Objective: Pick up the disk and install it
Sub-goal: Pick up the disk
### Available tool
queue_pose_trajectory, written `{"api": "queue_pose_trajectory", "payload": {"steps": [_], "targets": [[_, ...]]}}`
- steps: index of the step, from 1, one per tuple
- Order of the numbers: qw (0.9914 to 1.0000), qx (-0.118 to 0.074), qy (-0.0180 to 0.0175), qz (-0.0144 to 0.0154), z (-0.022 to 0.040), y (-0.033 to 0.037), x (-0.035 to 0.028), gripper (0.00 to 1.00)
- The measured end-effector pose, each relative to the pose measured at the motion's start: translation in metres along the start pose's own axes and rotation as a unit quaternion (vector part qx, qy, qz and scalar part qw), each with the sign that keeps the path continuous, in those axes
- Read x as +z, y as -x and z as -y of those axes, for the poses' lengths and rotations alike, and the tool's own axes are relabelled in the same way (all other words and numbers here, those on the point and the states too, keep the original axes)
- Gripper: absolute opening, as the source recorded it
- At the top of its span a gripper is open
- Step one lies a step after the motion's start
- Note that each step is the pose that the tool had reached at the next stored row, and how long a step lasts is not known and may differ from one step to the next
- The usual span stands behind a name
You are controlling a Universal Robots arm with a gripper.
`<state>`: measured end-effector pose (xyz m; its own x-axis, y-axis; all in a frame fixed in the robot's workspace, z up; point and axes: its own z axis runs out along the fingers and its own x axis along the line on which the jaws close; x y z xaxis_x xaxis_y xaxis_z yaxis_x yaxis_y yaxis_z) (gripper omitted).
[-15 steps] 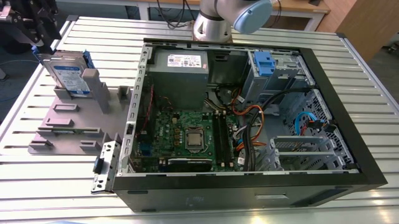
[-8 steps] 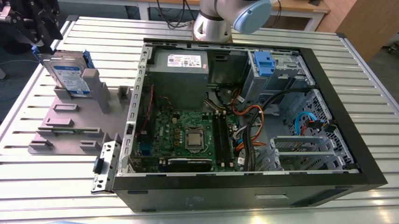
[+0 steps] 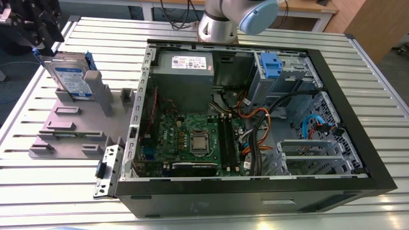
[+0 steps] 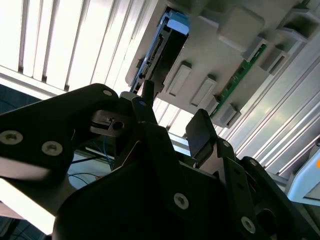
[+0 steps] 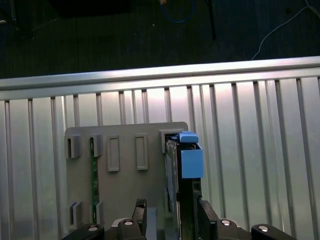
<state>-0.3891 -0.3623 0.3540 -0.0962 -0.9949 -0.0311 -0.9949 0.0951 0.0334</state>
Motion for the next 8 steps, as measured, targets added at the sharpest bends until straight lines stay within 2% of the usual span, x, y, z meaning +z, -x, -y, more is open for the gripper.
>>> {"api": "queue_pose_trajectory", "payload": {"steps": [8], "targets": [[1.00000, 0.000, 0.0000, 0.0000, -0.0044, 0.0011, 0.0022, 0.53]]}}
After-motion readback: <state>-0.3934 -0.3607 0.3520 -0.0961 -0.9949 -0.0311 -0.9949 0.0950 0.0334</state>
